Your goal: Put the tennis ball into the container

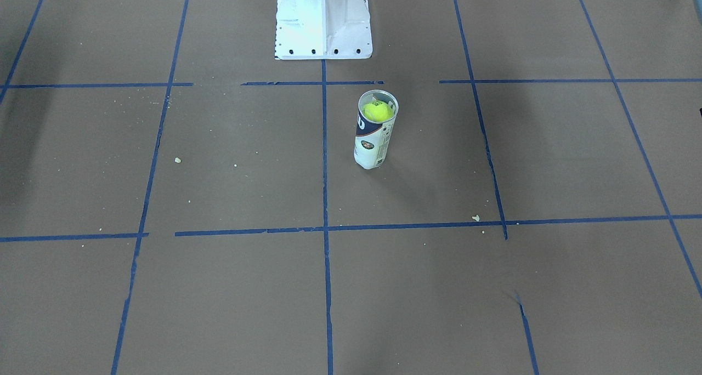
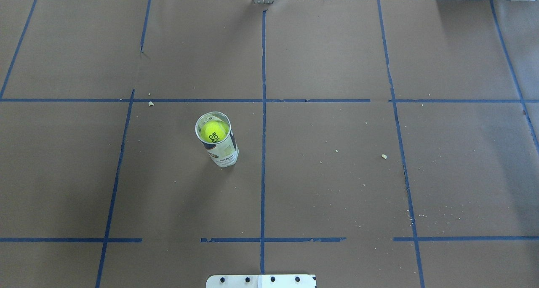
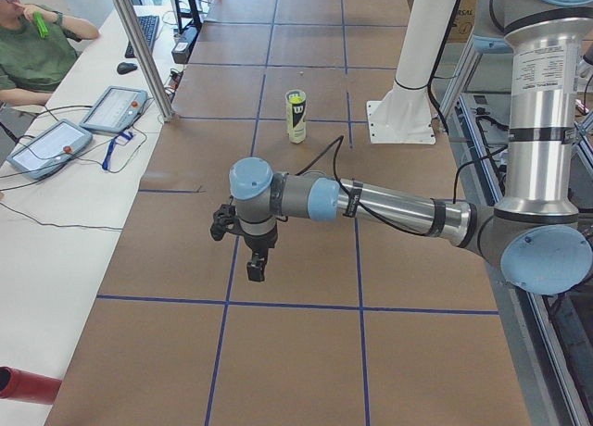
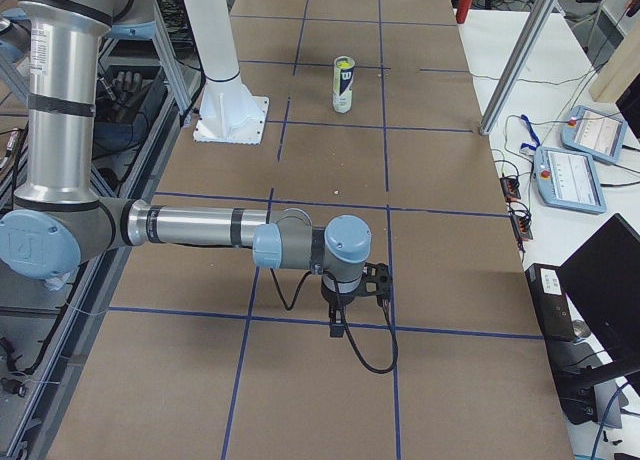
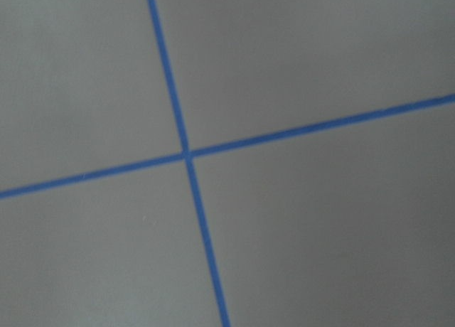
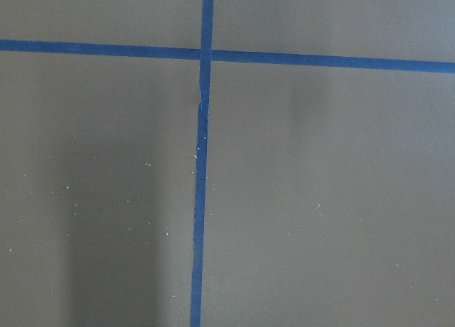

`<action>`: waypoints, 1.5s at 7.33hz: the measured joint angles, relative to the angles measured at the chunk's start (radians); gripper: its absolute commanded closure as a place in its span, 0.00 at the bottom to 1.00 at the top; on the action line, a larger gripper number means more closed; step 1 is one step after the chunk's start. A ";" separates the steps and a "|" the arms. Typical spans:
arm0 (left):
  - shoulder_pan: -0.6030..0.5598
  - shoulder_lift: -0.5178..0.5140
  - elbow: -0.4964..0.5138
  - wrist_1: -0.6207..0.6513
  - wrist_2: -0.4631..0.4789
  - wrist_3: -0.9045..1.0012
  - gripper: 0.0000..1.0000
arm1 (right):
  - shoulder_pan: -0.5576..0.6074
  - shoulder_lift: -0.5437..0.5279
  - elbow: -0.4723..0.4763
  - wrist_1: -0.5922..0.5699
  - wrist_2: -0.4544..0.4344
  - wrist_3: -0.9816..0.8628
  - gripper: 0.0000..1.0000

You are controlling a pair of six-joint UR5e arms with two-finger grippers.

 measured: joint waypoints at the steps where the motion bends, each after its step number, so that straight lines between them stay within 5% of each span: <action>1: -0.012 0.017 0.019 -0.005 -0.013 0.006 0.00 | 0.000 0.000 0.000 0.000 0.000 0.000 0.00; 11: -0.032 -0.001 0.050 -0.001 -0.099 0.000 0.00 | 0.000 0.000 0.000 0.000 0.000 0.000 0.00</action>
